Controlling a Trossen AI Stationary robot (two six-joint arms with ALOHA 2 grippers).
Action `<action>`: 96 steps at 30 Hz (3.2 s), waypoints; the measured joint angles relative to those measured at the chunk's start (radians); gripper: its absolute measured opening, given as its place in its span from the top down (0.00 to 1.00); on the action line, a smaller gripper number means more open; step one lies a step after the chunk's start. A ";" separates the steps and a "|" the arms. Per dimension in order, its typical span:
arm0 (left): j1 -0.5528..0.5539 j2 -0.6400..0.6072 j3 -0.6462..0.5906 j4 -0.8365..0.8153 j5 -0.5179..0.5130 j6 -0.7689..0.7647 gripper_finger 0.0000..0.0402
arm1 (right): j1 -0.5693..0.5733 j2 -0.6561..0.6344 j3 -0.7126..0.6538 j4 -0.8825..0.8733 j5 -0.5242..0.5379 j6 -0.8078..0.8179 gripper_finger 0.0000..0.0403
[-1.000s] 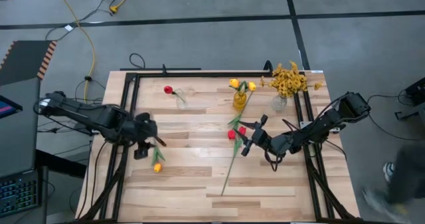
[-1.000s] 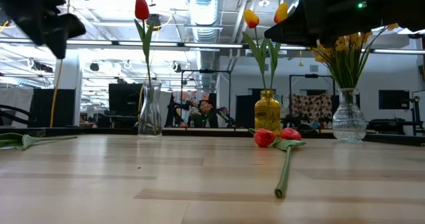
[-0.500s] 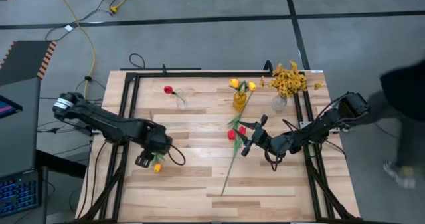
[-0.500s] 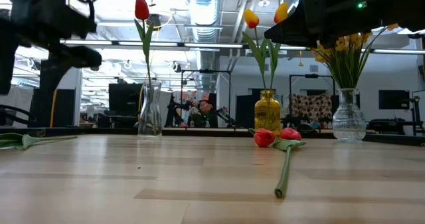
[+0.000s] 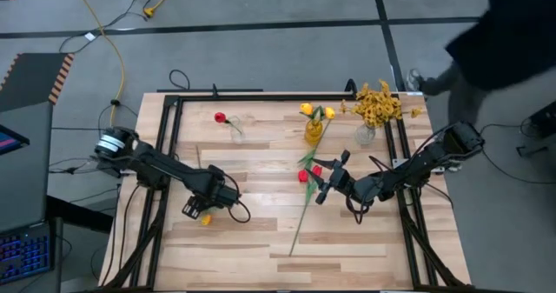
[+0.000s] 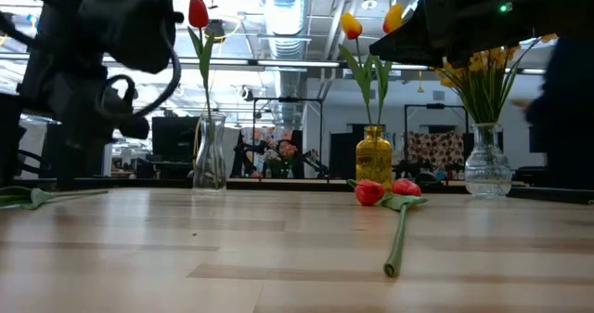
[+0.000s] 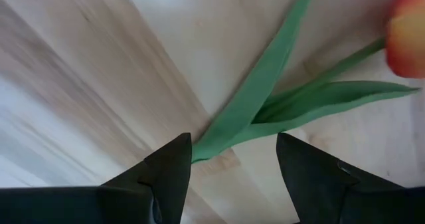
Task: Sort flowers into vase by color
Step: Put the yellow flower into the yellow flower vase
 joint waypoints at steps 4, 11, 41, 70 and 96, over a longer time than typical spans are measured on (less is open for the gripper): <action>0.000 0.039 0.000 0.010 -0.015 0.004 0.48 | 0.000 0.000 0.000 0.000 0.000 -0.001 0.51; -0.001 0.062 0.000 0.036 -0.012 -0.008 0.53 | 0.000 0.000 0.000 -0.003 0.000 -0.001 0.51; 0.062 0.063 0.266 0.150 0.102 -0.079 0.99 | 0.105 -0.099 0.000 -0.015 0.002 -0.122 0.51; 0.233 0.063 0.514 1.146 -0.171 0.015 0.99 | 0.286 -0.430 0.000 -0.019 0.135 -0.667 0.51; 0.377 0.063 0.508 1.344 -0.117 0.202 0.99 | 0.286 -0.430 0.000 -0.024 0.133 -0.664 0.51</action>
